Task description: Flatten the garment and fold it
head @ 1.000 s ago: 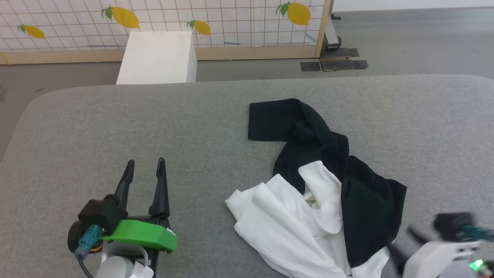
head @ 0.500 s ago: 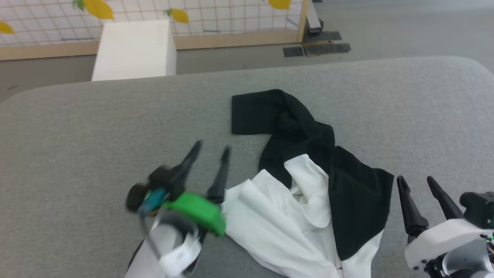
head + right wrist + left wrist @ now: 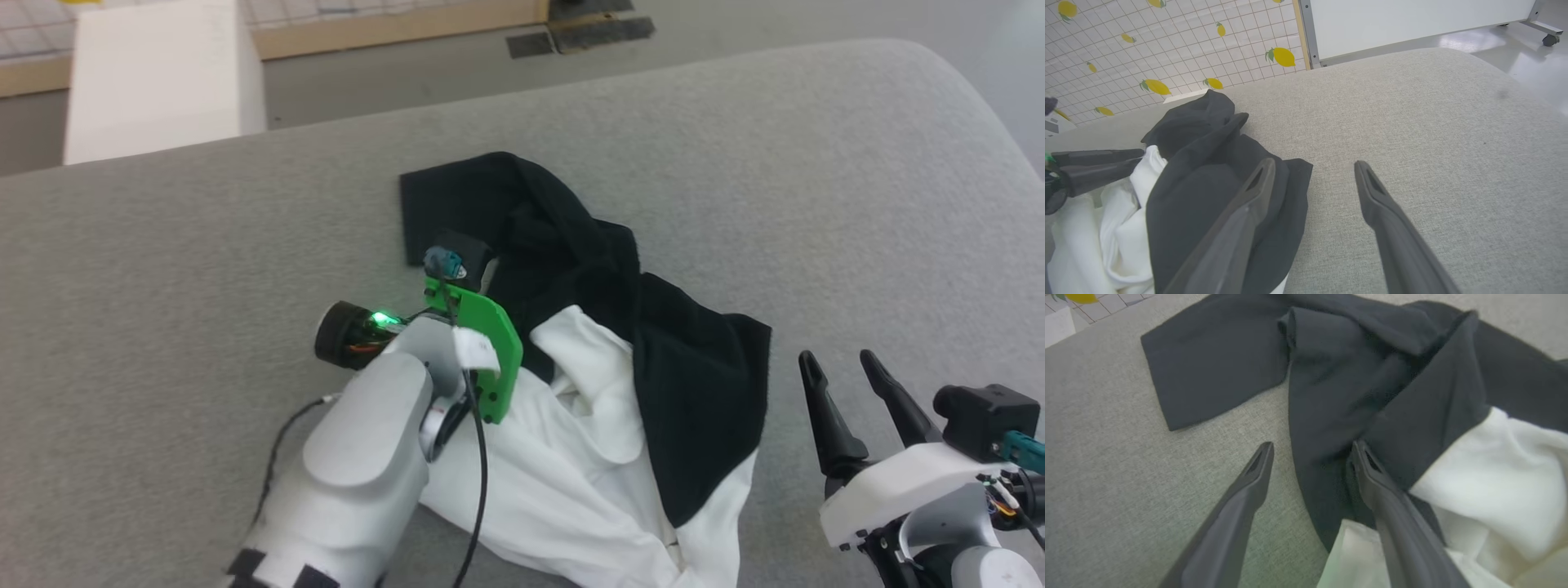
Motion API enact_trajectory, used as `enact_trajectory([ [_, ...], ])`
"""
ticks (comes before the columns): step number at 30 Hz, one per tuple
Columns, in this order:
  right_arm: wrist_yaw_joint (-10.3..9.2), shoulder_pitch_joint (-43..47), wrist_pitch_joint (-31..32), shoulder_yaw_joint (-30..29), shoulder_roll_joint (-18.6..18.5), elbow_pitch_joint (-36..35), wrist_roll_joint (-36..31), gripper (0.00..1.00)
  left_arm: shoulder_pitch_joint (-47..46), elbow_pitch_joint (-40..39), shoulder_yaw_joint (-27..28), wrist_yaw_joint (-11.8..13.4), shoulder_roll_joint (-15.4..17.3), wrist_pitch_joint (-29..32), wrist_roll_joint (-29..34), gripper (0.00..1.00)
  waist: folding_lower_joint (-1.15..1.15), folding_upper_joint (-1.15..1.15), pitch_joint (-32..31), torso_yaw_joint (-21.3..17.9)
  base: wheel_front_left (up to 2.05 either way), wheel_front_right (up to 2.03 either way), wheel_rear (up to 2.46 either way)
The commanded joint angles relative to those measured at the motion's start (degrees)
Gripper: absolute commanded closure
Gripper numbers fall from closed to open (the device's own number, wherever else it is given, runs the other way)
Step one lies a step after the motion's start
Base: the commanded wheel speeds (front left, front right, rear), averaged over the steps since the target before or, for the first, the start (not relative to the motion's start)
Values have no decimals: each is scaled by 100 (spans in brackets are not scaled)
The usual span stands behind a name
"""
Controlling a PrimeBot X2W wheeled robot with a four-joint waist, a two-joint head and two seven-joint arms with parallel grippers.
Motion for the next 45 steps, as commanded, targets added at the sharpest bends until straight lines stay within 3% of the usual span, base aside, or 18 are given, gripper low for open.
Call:
enact_trajectory([
  [1, -9, -97, -56, 35, 4, 37, 62, 0, -163, 175, -47, 15, 56, 216, 48, 0, 0, 45, 200, -243, 0, 0, 0],
  [9, -9, -127, -133, 83, 4, 136, 90, 0, -524, 972, -299, -51, 178, 1708, 85, 0, 0, 45, 254, -342, 0, 0, 0],
  [10, -9, -134, -133, 96, 4, 140, 89, 0, -526, 991, -306, -93, 188, 1814, 49, 59, 0, 45, 244, -341, 0, 0, 0],
  [11, -9, -138, -133, 104, 4, 142, 87, 0, -526, 962, -313, -128, 204, 1809, 33, 100, 0, 45, 234, -331, 0, 0, 0],
  [13, -9, -142, -138, 91, 4, 146, 79, 0, -514, 777, -219, -45, 262, 1424, 16, 100, 0, 45, 198, -282, 0, 0, 0],
  [18, -9, -120, -110, 72, 4, 94, 22, 0, -119, 52, 595, 693, 379, -440, -283, 100, 0, 45, 34, -86, 0, 0, 0],
  [23, -9, -57, -15, 23, 4, 18, -75, 0, 654, -776, 1292, 1022, 641, -1465, -646, 100, 0, 45, -189, 220, 0, 0, 0],
  [28, -9, 41, 107, -23, 4, -96, -117, 0, 1772, -1859, 1908, 1472, 1081, -1803, -838, 100, 0, 45, -370, 596, 0, 0, 0],
  [35, -9, 115, 283, -56, 4, -186, -123, 0, 3421, -2982, 2501, 2082, 1353, -1325, -1191, 100, 0, 45, -436, 1025, 0, 0, 0],
  [36, -9, 113, 308, -48, 4, -194, -136, 0, 3560, -3039, 2518, 2102, 1307, -1203, -1294, 88, 0, 45, -431, 1068, 0, 0, 0],
  [37, -9, 103, 328, -33, 4, -205, -148, 0, 3691, -3129, 2497, 2080, 1251, -1082, -1401, 1, 0, 45, -425, 1115, 0, 0, 0],
  [40, -9, 44, 362, 105, 4, -275, -224, 0, 3833, -3310, 2499, 1964, 1141, -1176, -1544, 0, 0, 45, -391, 1219, 0, 0, 0],
  [45, -9, -194, 466, 736, 4, -378, -339, 0, 3660, -3390, 2581, 1593, 914, -2451, -1444, 0, 0, 45, -292, 1375, 0, 0, 0],
])
